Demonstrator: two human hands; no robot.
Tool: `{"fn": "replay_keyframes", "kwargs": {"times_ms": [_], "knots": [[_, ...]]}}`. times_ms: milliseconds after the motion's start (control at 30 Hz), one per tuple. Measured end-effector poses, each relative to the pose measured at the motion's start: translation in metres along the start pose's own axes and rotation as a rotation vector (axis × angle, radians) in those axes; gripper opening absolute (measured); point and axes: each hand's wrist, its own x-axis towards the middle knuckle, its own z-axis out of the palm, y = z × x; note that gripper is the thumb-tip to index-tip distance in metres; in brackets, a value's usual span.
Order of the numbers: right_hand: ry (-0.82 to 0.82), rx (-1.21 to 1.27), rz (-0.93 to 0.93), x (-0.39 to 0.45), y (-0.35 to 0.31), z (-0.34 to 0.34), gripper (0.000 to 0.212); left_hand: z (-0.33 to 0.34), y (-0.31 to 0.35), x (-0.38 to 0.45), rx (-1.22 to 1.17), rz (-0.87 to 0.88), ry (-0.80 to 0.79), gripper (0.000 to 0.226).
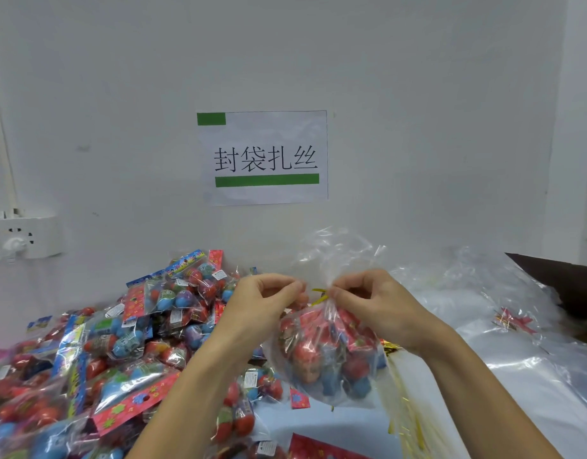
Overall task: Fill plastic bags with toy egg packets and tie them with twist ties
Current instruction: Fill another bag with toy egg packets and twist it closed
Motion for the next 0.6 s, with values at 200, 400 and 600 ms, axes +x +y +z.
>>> {"fn": "replay_keyframes", "kwargs": {"times_ms": [200,400,600], "knots": [[-0.025,0.056,0.02,0.0,0.0,0.0,0.03,0.009,0.006,-0.006,0.099,0.047,-0.092,0.007],[-0.021,0.027,0.008,0.001,-0.001,0.003,0.032,0.015,0.006,-0.006,0.122,0.129,-0.05,0.014],[-0.038,-0.002,0.038,0.001,-0.001,0.004,0.028,0.014,0.004,-0.005,0.169,0.177,-0.013,0.025]]}}
